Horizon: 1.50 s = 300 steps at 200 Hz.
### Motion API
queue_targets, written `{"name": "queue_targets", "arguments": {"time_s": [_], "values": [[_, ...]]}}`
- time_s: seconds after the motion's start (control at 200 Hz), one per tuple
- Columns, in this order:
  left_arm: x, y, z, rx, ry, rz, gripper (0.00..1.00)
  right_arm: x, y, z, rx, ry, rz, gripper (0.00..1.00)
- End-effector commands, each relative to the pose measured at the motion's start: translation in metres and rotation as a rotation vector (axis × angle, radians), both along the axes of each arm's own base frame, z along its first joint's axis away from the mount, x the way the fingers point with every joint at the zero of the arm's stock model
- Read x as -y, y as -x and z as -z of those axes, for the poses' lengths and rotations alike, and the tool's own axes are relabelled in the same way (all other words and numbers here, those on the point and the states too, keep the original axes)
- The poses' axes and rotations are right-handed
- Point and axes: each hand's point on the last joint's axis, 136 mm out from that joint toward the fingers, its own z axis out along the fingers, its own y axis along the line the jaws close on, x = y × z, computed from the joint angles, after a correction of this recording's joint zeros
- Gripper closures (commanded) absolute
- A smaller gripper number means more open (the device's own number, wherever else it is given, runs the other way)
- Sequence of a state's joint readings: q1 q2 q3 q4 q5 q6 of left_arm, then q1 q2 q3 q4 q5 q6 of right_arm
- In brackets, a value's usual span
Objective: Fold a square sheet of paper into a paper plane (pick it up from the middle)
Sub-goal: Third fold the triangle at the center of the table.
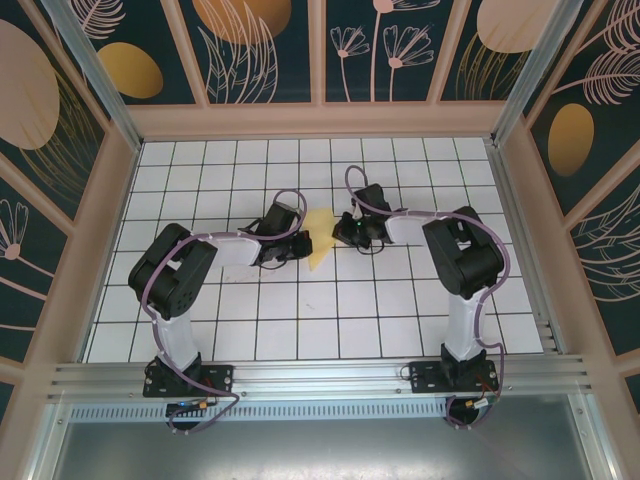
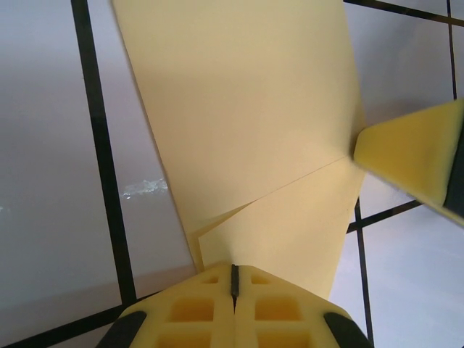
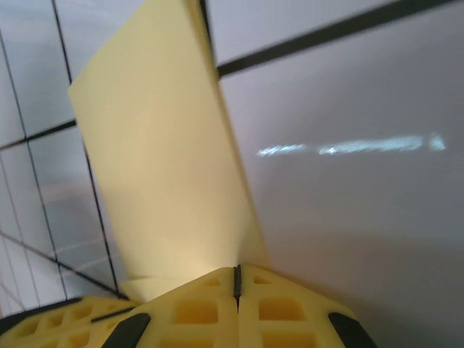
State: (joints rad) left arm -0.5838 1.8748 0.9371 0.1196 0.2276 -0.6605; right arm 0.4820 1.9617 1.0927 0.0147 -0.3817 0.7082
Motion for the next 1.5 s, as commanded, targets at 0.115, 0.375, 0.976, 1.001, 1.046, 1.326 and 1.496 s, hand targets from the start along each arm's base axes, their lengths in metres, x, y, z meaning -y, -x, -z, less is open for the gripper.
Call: {"name": "queue_targets", "arguments": {"time_s": [0.115, 0.375, 0.976, 1.001, 1.046, 1.326, 1.496], "values": [[-0.03, 0.022, 0.043, -0.111, -0.151, -0.016, 1.0, 0.026, -0.028, -0.029, 0.116, 0.076, 0.071, 0.95], [-0.025, 0.019, 0.036, -0.098, -0.125, -0.006, 1.0, -0.02, 0.006, -0.053, 0.177, -0.017, -0.106, 0.95], [-0.002, 0.002, -0.018, -0.002, 0.004, 0.008, 0.87, -0.009, 0.019, 0.008, 0.021, 0.041, -0.016, 0.96], [0.0, 0.002, -0.025, 0.008, 0.024, 0.01, 0.85, -0.006, 0.02, 0.009, 0.017, 0.048, 0.002, 0.96], [0.003, 0.004, -0.035, 0.019, 0.066, 0.017, 0.84, 0.0, 0.022, 0.01, 0.008, 0.061, 0.037, 0.96], [0.021, 0.035, -0.071, 0.034, 0.3, 0.059, 0.81, 0.019, 0.043, 0.009, -0.002, 0.125, 0.189, 0.97], [0.03, 0.045, -0.058, -0.002, 0.299, 0.068, 0.8, 0.021, 0.045, 0.008, -0.004, 0.126, 0.233, 0.97]]}}
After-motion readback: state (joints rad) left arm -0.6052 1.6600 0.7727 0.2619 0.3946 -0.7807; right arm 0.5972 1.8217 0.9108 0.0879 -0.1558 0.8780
